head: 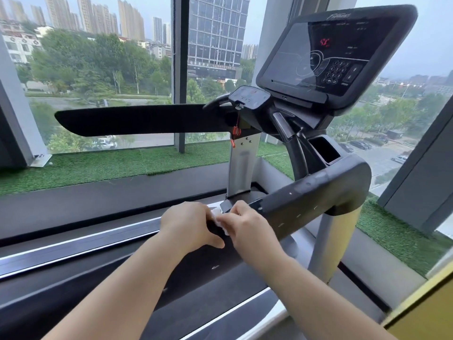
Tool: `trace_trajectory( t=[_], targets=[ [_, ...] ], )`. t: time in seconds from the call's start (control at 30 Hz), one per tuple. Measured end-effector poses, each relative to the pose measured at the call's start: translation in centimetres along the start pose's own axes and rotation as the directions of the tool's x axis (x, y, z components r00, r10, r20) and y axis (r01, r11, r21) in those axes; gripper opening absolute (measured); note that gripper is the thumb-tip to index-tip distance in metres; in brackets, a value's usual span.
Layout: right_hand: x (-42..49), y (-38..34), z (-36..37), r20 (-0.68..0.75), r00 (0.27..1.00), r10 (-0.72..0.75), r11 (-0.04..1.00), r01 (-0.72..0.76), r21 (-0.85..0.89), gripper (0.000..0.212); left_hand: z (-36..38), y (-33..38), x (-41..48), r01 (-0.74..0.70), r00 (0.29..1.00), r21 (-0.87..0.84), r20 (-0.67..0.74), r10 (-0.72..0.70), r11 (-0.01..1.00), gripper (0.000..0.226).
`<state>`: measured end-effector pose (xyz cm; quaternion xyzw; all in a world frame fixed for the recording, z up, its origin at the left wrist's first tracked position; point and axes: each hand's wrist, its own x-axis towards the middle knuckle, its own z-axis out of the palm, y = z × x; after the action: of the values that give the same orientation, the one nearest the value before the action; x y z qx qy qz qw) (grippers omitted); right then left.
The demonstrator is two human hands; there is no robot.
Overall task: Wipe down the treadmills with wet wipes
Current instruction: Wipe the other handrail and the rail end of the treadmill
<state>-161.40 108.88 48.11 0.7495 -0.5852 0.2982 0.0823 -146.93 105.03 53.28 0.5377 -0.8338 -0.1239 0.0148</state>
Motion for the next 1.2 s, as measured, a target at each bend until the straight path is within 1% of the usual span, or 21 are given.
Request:
trace_trajectory(
  t=[0.03,0.1,0.17,0.23,0.3,0.37,0.4,0.43,0.5,0.53,0.6,0.67,0.8,0.87,0.93,1.0,1.03,1.1,1.13,1.2],
  targets=[
    [-0.3,0.2,0.3,-0.034,0.999,-0.008,1.0,0.008,0.006,0.013,0.0,0.0,0.0,0.002,1.0,-0.002,-0.002,-0.002,1.0,0.05],
    [-0.6,1.2,0.2,-0.092,0.995,-0.027,0.999,0.029,0.022,0.016,0.1,0.0,-0.1,0.013,1.0,-0.009,-0.001,-0.013,1.0,0.058],
    [-0.5,2.4,-0.3,-0.112,0.994,-0.016,1.0,0.018,0.012,0.017,0.2,-0.1,-0.1,0.017,1.0,-0.012,0.0,-0.017,1.0,0.063],
    [-0.3,4.3,-1.1,-0.16,0.985,0.06,0.997,-0.065,-0.028,0.019,0.1,-0.1,-0.2,0.01,1.0,-0.016,-0.003,-0.01,1.0,0.063],
    [-0.3,6.4,-2.2,-0.261,0.953,0.155,0.984,-0.172,-0.042,0.015,0.2,-0.1,-0.2,0.003,1.0,-0.021,-0.002,-0.003,1.0,0.063],
    [-0.8,7.2,-3.0,-0.36,0.903,0.233,0.971,-0.236,0.037,0.018,0.1,-0.1,-0.1,0.0,1.0,-0.02,0.013,0.001,1.0,0.062],
    [-0.9,6.9,-3.1,-0.393,0.886,0.247,0.969,-0.231,0.087,0.019,0.1,-0.1,0.0,-0.002,1.0,-0.016,0.018,0.002,1.0,0.061],
    [-1.1,6.1,-2.9,-0.405,0.885,0.231,0.973,-0.199,0.12,0.019,0.1,-0.1,0.1,-0.006,1.0,-0.009,0.022,0.006,1.0,0.061],
    [-1.6,4.0,-1.7,-0.373,0.917,0.142,0.985,-0.093,0.148,0.017,0.1,0.4,0.4,-0.024,1.0,0.002,0.018,0.024,1.0,0.064],
    [-1.8,3.2,-1.1,-0.342,0.935,0.098,0.987,-0.047,0.154,0.02,0.1,0.8,0.7,-0.034,0.999,0.004,0.0,0.034,0.999,0.067],
    [-2.1,2.6,-0.1,-0.306,0.952,0.019,0.993,0.018,0.117,0.023,0.4,1.9,1.2,-0.051,0.997,0.015,-0.061,0.052,0.999,0.07],
    [-2.0,2.9,0.3,-0.31,0.95,-0.041,0.997,0.059,0.046,0.025,0.6,2.7,1.7,-0.059,0.994,0.021,-0.093,0.06,0.998,0.067],
    [-1.8,4.3,-0.1,-0.293,0.951,-0.095,0.994,0.106,0.02,0.018,0.7,2.9,2.2,-0.061,0.996,0.067,-0.061,0.065,0.996,0.056],
    [-1.5,5.4,-0.6,-0.264,0.961,-0.084,0.996,0.087,0.0,0.016,0.7,2.7,2.2,-0.066,0.996,0.069,-0.057,0.07,0.995,0.057],
    [-1.3,6.8,-1.2,-0.228,0.973,-0.033,0.999,0.027,-0.027,0.015,0.8,2.6,2.2,-0.066,0.996,0.064,-0.053,0.07,0.996,0.06],
    [-1.0,8.4,-1.9,-0.234,0.971,0.054,0.996,-0.07,-0.059,0.016,0.7,2.6,2.2,-0.066,0.996,0.058,-0.049,0.069,0.996,0.061],
    [-0.9,9.1,-2.3,-0.269,0.956,0.115,0.99,-0.134,-0.054,0.017,0.7,2.6,2.2,-0.066,0.997,0.06,-0.043,0.069,0.996,0.062],
    [-0.8,9.6,-3.2,-0.352,0.913,0.209,0.977,-0.213,0.027,0.017,0.7,2.7,2.4,-0.066,0.997,0.067,-0.035,0.069,0.996,0.062],
    [-0.8,9.1,-3.3,-0.372,0.902,0.221,0.975,-0.202,0.088,0.016,0.6,2.7,2.4,-0.067,0.997,0.074,-0.029,0.069,0.995,0.062],
    [-0.8,6.8,-2.9,-0.339,0.922,0.188,0.975,-0.135,0.175,0.015,0.5,2.8,2.6,-0.072,0.997,0.089,-0.018,0.074,0.993,0.062]
  ],
)
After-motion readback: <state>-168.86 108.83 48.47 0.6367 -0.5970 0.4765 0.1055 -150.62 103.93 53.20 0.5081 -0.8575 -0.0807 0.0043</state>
